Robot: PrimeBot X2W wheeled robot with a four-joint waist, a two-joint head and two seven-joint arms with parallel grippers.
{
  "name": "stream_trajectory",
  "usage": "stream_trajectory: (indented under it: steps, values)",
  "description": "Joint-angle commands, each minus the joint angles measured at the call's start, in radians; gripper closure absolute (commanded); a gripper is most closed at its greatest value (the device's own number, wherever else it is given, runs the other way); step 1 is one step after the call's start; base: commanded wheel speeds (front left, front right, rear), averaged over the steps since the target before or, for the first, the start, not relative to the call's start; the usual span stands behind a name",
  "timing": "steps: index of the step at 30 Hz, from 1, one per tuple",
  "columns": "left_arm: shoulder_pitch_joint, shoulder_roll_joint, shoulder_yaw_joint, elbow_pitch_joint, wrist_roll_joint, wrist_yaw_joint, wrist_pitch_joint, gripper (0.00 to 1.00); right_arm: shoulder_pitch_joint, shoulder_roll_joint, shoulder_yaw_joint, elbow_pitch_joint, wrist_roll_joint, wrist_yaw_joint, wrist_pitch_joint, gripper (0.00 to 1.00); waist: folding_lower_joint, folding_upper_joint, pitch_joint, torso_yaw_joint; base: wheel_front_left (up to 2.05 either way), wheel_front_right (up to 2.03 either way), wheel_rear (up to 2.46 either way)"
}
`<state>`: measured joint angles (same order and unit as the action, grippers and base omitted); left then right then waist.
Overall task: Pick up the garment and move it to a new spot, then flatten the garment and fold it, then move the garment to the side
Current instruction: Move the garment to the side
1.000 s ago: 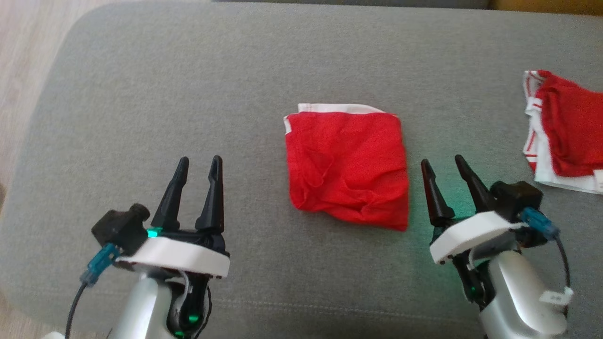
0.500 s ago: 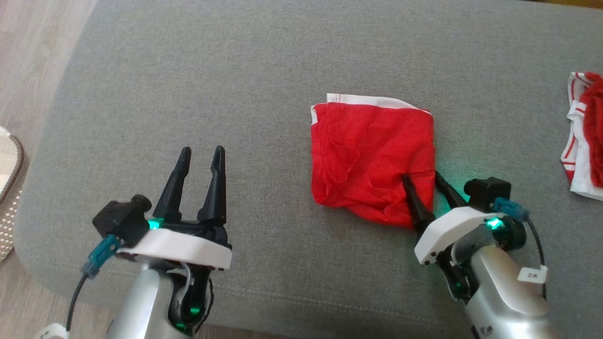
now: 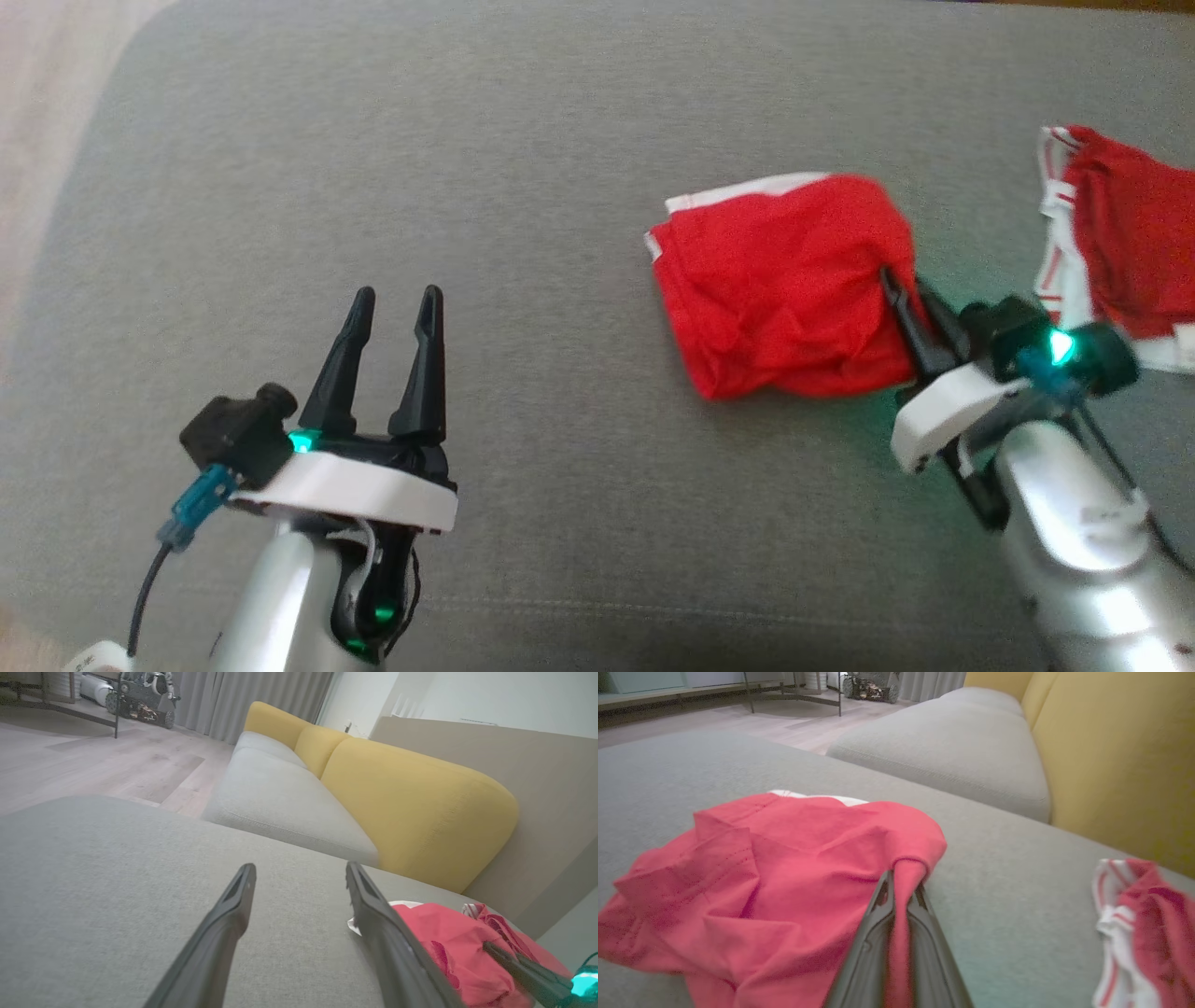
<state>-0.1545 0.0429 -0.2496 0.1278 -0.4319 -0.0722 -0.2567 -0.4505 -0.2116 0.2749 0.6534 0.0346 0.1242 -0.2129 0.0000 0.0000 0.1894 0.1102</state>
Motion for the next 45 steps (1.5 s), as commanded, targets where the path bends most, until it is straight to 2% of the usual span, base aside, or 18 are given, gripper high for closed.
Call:
stream_trajectory:
  steps: [1,6,14,18,25,29,32,34,37,42,43,44,45]
  values:
    - [-0.048,0.007,0.027,-0.04,0.009,-0.009,-0.005,0.0,-0.035,-0.017,0.016,-0.041,-0.01,0.007,-0.015,1.0,0.0,0.0,0.004,-0.035,0.0,0.0,0.0]
    - [-0.074,0.007,0.011,-0.048,0.019,-0.016,-0.005,0.0,-0.08,-0.104,0.05,-0.102,-0.007,0.007,0.027,1.0,0.0,0.0,0.032,-0.11,0.0,0.0,0.0]
    - [-0.117,0.007,-0.001,-0.049,0.037,-0.024,-0.005,0.0,-0.182,-0.273,0.125,-0.177,0.065,0.007,0.109,1.0,0.0,0.0,0.112,-0.199,0.0,0.0,0.0]
    - [-0.135,0.007,0.007,-0.048,0.051,-0.032,-0.005,0.0,-0.224,-0.359,0.141,-0.177,0.101,0.007,0.147,1.0,0.0,0.0,0.148,-0.219,0.0,0.0,0.0]
    - [-0.153,0.007,0.022,-0.044,0.068,-0.044,-0.005,0.0,-0.25,-0.494,0.169,-0.142,0.184,0.007,0.277,1.0,0.0,0.0,0.192,-0.233,0.0,0.0,0.0]
    - [-0.159,0.007,0.024,-0.045,0.068,-0.048,-0.005,0.0,-0.269,-0.565,0.204,-0.143,0.18,0.007,0.322,1.0,0.0,0.0,0.209,-0.235,0.0,0.0,0.0]
    - [-0.164,0.007,0.026,-0.044,0.068,-0.051,-0.005,0.0,-0.282,-0.577,0.214,-0.143,0.175,0.007,0.334,1.0,0.0,0.0,0.22,-0.235,0.0,0.0,0.0]
    - [-0.169,0.007,0.026,-0.045,0.068,-0.052,-0.005,0.0,-0.297,-0.592,0.221,-0.138,0.131,0.007,0.343,1.0,0.0,0.0,0.23,-0.235,0.0,0.0,0.0]
    - [-0.178,0.007,0.026,-0.045,0.066,-0.053,-0.005,0.0,-0.306,-0.591,0.215,-0.119,0.087,0.007,0.364,1.0,0.0,0.0,0.242,-0.232,0.0,0.0,0.0]
    - [-0.185,0.007,0.029,-0.042,0.064,-0.054,-0.005,0.0,-0.295,-0.577,0.189,-0.106,0.077,0.007,0.374,1.0,0.0,0.0,0.25,-0.229,0.0,0.0,0.0]
    - [-0.187,0.007,0.03,-0.038,0.063,-0.055,-0.005,0.0,-0.285,-0.569,0.177,-0.106,0.084,0.007,0.37,0.08,0.0,0.0,0.248,-0.228,0.0,0.0,0.0]
    - [-0.187,0.007,0.03,-0.038,0.063,-0.055,-0.005,0.0,-0.285,-0.569,0.177,-0.106,0.084,0.007,0.37,0.08,0.0,0.0,0.248,-0.228,0.0,0.0,0.0]
    - [-0.187,0.007,0.03,-0.034,0.063,-0.055,-0.005,0.0,-0.278,-0.562,0.173,-0.106,0.097,0.007,0.37,0.0,0.0,0.0,0.244,-0.227,0.0,0.0,0.0]
